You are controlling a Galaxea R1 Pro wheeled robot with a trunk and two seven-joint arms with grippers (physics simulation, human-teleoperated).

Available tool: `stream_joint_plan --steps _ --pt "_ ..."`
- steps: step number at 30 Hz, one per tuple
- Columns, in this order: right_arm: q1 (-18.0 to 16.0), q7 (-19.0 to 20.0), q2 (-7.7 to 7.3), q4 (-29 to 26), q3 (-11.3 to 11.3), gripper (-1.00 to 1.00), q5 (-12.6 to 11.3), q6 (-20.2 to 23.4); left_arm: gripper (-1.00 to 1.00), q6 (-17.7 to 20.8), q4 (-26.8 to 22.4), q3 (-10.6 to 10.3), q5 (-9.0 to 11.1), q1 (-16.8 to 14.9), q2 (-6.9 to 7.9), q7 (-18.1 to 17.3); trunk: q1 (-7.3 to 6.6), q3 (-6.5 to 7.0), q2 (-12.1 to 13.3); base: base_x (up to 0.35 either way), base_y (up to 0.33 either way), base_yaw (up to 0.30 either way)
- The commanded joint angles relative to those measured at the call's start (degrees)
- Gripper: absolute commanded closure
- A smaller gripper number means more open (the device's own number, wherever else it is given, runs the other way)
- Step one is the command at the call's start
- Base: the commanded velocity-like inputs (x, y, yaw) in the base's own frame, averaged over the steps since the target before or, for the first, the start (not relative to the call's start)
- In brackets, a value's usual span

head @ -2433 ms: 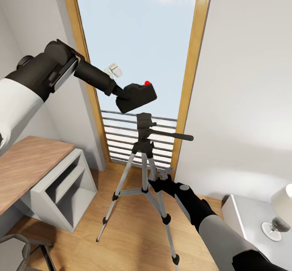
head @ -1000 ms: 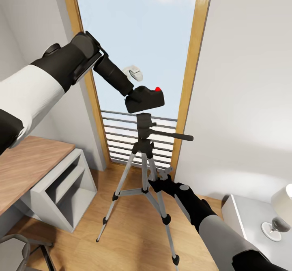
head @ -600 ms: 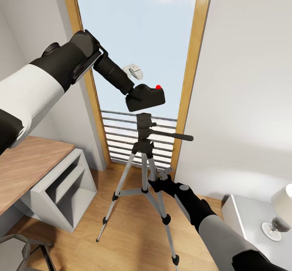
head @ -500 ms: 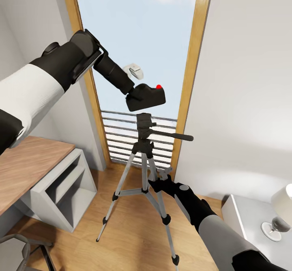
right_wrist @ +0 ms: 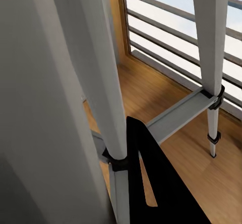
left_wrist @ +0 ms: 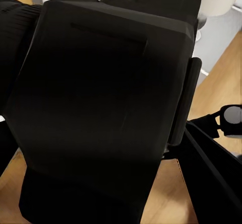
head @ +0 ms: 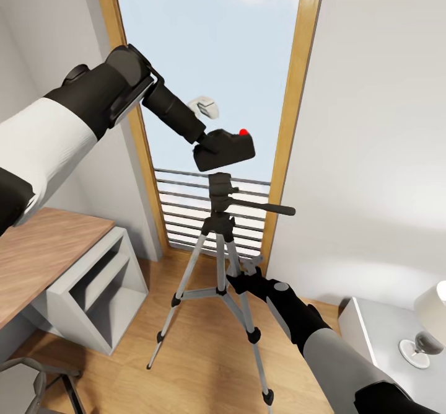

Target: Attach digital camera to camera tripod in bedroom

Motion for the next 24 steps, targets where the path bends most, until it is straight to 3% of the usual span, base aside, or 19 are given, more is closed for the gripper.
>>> stream_joint_plan --steps 1,17,24 --pt "-0.05 0.08 0.0 -0.07 -0.04 1.0 0.16 0.34 1.0 0.86 -0.12 -0.48 0.61 -0.12 0.11 0.1 0.04 -0.13 -0.12 0.0 0.0 0.0" --pt "-0.05 0.08 0.0 0.0 -0.09 1.0 0.08 0.33 1.0 2.15 -0.47 -1.63 0.3 -0.13 0.99 0.1 0.04 -0.13 -0.12 0.0 0.0 0.0" --pt "-0.05 0.01 0.0 0.01 -0.1 1.0 0.08 0.33 1.0 2.17 -0.47 -4.52 0.33 -0.13 1.16 0.06 0.04 -0.13 -0.12 0.0 0.0 0.0"
